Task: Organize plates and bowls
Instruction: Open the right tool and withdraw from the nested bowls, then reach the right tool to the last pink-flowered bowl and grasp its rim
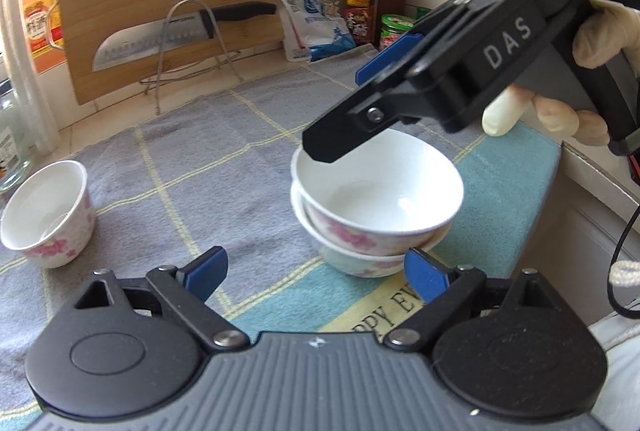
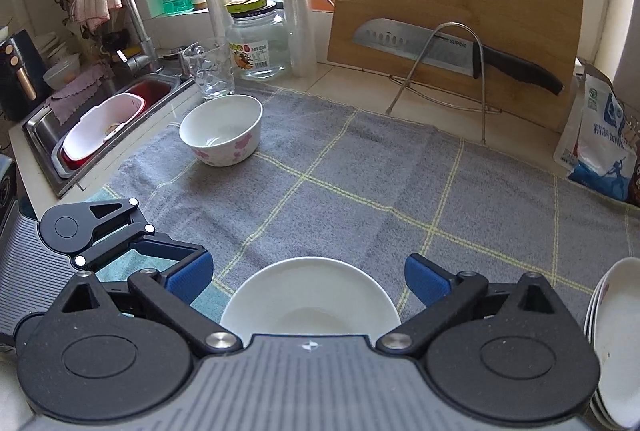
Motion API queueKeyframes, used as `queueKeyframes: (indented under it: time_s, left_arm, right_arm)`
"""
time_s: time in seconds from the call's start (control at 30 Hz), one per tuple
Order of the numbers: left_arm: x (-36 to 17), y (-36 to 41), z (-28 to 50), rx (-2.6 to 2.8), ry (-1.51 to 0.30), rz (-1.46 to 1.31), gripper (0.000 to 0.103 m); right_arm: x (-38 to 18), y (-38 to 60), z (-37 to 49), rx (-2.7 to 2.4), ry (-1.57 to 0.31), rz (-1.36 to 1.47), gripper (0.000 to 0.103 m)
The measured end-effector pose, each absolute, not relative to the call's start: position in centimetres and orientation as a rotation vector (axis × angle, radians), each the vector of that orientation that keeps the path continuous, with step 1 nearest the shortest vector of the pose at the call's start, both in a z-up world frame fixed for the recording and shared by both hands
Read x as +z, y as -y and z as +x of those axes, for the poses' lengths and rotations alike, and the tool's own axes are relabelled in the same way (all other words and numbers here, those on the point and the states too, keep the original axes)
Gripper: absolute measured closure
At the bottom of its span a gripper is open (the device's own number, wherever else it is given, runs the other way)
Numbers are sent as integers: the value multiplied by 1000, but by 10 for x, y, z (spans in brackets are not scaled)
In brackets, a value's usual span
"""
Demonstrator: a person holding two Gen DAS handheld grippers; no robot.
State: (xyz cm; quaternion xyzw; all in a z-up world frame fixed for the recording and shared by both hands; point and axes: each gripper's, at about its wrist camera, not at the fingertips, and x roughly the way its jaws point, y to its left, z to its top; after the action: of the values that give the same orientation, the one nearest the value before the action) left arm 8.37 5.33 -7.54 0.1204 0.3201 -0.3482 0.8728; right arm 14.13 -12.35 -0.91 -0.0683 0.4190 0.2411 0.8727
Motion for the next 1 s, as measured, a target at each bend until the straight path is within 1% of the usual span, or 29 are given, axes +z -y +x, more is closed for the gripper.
queueKeyframes:
  time_s: [0.23, 0.47, 0.7, 1.0]
  left_arm:
    - [-77, -83, 100, -605, -660, 232, 8]
    - [-88, -120, 138, -383, -625, 226, 8]
    - [-96, -147, 165, -266, -611, 199, 8]
    - [-106, -161, 186, -225, -624, 159, 8]
  right_arm:
    - [-5, 95, 157, 568, -861, -221, 0]
    - [-5, 51, 182, 633, -824, -344, 0]
    - [-9, 14, 216, 699, -818, -378, 0]
    - [-20, -12, 250, 738, -845, -359, 0]
